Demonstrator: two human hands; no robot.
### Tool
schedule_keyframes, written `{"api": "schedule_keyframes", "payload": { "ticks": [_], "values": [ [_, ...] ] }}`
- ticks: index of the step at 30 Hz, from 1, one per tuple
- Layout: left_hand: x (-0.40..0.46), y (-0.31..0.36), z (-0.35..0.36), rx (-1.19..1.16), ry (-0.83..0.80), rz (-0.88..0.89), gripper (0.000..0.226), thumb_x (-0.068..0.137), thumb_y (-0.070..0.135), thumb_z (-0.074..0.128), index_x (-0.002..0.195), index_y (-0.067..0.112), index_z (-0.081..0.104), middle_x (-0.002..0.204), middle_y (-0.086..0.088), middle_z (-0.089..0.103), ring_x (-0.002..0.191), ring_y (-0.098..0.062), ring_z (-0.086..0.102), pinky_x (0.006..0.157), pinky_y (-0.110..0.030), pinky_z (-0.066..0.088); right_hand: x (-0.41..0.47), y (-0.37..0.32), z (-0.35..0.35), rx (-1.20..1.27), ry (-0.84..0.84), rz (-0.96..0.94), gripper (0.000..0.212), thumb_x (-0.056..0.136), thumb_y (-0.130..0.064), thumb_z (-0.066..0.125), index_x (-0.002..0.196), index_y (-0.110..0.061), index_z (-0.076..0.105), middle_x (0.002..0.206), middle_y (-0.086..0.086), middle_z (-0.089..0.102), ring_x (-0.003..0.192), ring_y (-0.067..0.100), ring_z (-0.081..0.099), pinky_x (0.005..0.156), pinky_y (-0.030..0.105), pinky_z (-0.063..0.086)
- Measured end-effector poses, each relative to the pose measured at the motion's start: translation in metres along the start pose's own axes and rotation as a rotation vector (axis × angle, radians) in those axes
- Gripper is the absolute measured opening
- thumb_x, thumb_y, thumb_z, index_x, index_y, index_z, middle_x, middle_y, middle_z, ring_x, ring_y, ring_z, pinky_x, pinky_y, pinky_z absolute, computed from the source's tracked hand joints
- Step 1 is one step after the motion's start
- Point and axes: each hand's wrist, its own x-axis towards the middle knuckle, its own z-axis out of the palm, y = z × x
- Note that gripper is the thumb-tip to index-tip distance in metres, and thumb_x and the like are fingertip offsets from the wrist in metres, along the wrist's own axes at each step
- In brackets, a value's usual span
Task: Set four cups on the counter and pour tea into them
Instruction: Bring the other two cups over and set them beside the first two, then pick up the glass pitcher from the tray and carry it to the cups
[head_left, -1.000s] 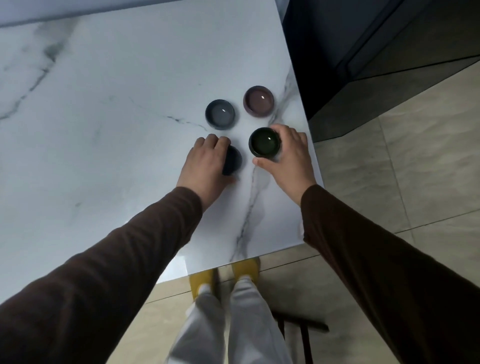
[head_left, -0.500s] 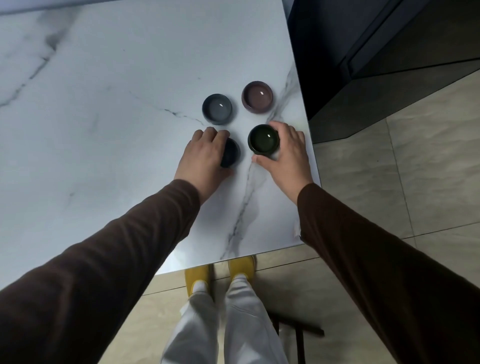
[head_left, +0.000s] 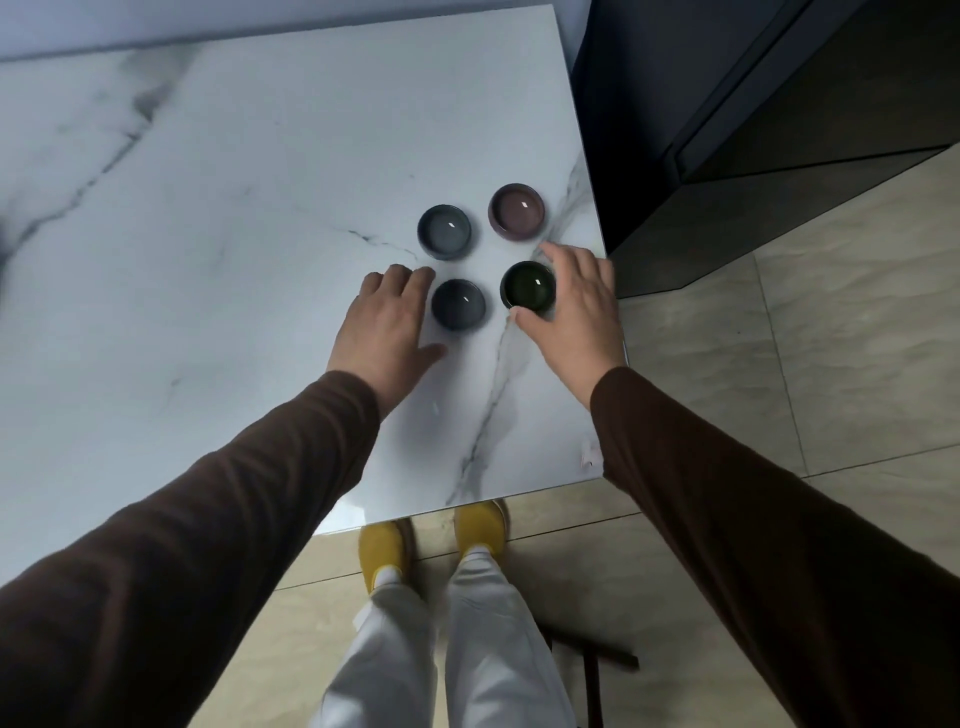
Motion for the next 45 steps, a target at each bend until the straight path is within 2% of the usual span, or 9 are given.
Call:
{"api": "schedule_keyframes", "payload": {
  "ticks": [3, 7, 12, 16, 20, 31, 35, 45],
  "values": [
    [-0.024, -0.021, -0.022, 0.012, 0.002, -0.025, 0.072, 0.077, 0.033, 0.076, 0.137, 0.01, 0.043, 0.127, -0.013, 0.052, 0.114, -0.035, 0.048, 0.096, -0.042, 0.044, -0.01, -0.032, -0.01, -0.065, -0.019, -0.074, 0.057, 0.085, -0.034, 0.069, 0.137, -0.019, 0.05, 0.133, -0.001, 0.052, 0.124, 0.024, 0.04, 0.103, 0.037, 0.038],
    [-0.059, -0.062, -0.055, 0.016, 0.013, -0.075, 0.069, 0.079, 0.032, 0.074, 0.136, 0.01, 0.043, 0.128, -0.012, 0.053, 0.115, -0.034, 0.048, 0.095, -0.042, 0.044, -0.027, -0.09, -0.009, -0.115, -0.064, -0.157, 0.051, 0.087, -0.036, 0.067, 0.133, -0.018, 0.053, 0.13, 0.001, 0.054, 0.12, 0.024, 0.043, 0.102, 0.037, 0.037],
    [-0.111, -0.134, -0.093, -0.022, 0.048, -0.115, 0.063, 0.082, 0.033, 0.071, 0.134, 0.01, 0.045, 0.124, -0.011, 0.058, 0.115, -0.033, 0.051, 0.093, -0.042, 0.045, -0.06, -0.182, 0.013, -0.102, -0.175, -0.158, 0.054, 0.09, -0.035, 0.063, 0.139, -0.017, 0.047, 0.135, 0.003, 0.052, 0.122, 0.026, 0.042, 0.105, 0.034, 0.034],
    [-0.154, -0.199, -0.122, -0.027, 0.088, -0.111, 0.058, 0.081, 0.035, 0.071, 0.13, 0.011, 0.049, 0.119, -0.009, 0.061, 0.111, -0.032, 0.053, 0.088, -0.042, 0.046, -0.089, -0.262, 0.039, -0.074, -0.231, -0.142, 0.052, 0.09, -0.033, 0.063, 0.137, -0.017, 0.047, 0.133, 0.002, 0.052, 0.124, 0.024, 0.041, 0.105, 0.037, 0.037],
    [-0.183, -0.255, -0.147, -0.047, 0.096, -0.143, 0.056, 0.081, 0.034, 0.071, 0.128, 0.012, 0.05, 0.119, -0.008, 0.059, 0.111, -0.032, 0.051, 0.089, -0.041, 0.045, -0.101, -0.327, 0.06, -0.066, -0.273, -0.164, 0.049, 0.091, -0.033, 0.063, 0.136, -0.018, 0.049, 0.135, 0.002, 0.05, 0.126, 0.023, 0.04, 0.105, 0.036, 0.036],
    [-0.23, -0.348, -0.187, -0.097, 0.112, -0.291, 0.056, 0.08, 0.035, 0.072, 0.126, 0.013, 0.051, 0.124, -0.008, 0.057, 0.118, -0.032, 0.05, 0.095, -0.042, 0.044, -0.096, -0.432, 0.102, -0.003, -0.302, -0.236, 0.048, 0.09, -0.029, 0.064, 0.135, -0.016, 0.05, 0.134, 0.004, 0.05, 0.123, 0.024, 0.042, 0.101, 0.03, 0.035],
    [-0.246, -0.386, -0.198, -0.099, 0.125, -0.293, 0.054, 0.079, 0.033, 0.074, 0.123, 0.012, 0.052, 0.119, -0.01, 0.06, 0.112, -0.033, 0.052, 0.093, -0.042, 0.045, -0.099, -0.476, 0.121, 0.017, -0.299, -0.245, 0.048, 0.09, -0.029, 0.064, 0.134, -0.016, 0.051, 0.132, 0.004, 0.051, 0.122, 0.024, 0.043, 0.1, 0.03, 0.035],
    [-0.29, -0.515, -0.237, -0.157, 0.119, -0.262, 0.054, 0.079, 0.033, 0.072, 0.126, 0.016, 0.051, 0.122, -0.007, 0.058, 0.115, -0.03, 0.05, 0.093, -0.042, 0.046, -0.125, -0.61, 0.191, 0.095, -0.299, -0.201, 0.045, 0.09, -0.03, 0.065, 0.131, -0.016, 0.054, 0.128, 0.003, 0.057, 0.12, 0.022, 0.047, 0.099, 0.032, 0.04]
  ]
}}
